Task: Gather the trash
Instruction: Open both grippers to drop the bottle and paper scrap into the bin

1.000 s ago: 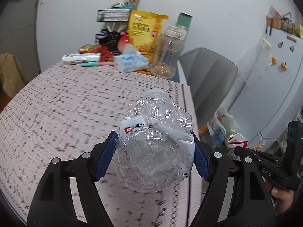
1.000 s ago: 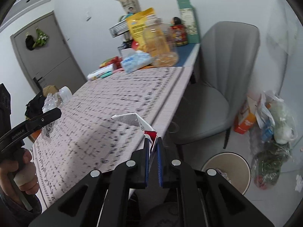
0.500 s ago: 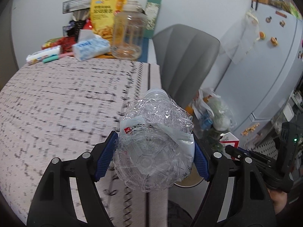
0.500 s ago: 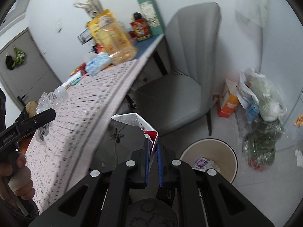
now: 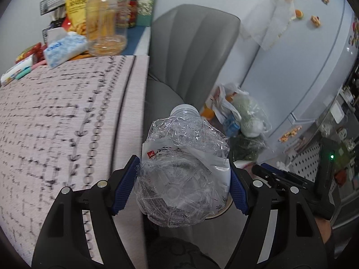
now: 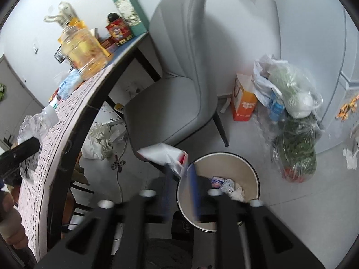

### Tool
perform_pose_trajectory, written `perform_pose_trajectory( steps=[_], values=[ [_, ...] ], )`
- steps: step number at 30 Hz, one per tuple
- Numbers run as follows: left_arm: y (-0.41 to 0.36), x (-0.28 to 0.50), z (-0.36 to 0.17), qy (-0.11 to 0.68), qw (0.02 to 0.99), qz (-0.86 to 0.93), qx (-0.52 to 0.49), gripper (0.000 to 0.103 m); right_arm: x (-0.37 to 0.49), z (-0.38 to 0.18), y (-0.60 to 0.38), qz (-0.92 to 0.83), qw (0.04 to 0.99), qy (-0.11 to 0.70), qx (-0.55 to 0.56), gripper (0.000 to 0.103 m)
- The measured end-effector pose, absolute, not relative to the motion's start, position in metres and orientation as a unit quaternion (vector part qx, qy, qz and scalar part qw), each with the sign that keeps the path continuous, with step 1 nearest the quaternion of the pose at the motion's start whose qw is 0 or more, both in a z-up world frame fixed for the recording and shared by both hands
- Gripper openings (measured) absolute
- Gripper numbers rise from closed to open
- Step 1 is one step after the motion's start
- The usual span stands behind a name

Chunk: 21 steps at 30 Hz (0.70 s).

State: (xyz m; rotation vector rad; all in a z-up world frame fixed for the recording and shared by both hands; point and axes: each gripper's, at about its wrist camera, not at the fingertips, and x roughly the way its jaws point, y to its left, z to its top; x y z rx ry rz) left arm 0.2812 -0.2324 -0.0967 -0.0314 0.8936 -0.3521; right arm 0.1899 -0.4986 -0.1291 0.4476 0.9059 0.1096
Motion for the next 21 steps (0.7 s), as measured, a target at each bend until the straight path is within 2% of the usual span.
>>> perform_pose_trajectory(
  steps=[1, 13, 15, 16, 21],
  values=[
    [-0.236, 0.282, -0.098, 0.431, 0.886, -0.171, -0.013, 0.074, 0.189, -0.131, -0.503, 0.05, 0.873, 0.432, 0.219, 0.048],
    [-0.315, 0.291, -0.131, 0.475, 0.847, -0.239, 0.001, 0.074, 0.151, -0.156, -0.565, -0.002, 0.864, 0.427, 0.265, 0.049],
    [-0.33, 0.29, -0.132, 0.476, 0.841, -0.256, 0.011, 0.084, 0.142, -0.156, -0.576, -0.013, 0.864, 0.424, 0.27, 0.049],
    [-0.338, 0.288, -0.132, 0.473, 0.843, -0.255, 0.023, 0.097, 0.139, -0.156, -0.581, -0.017, 0.864, 0.422, 0.272, 0.049],
    [-0.338, 0.285, -0.129, 0.467, 0.846, -0.255, 0.021, 0.097, 0.127, -0.152, -0.593, -0.026, 0.866, 0.417, 0.275, 0.05]
  ],
)
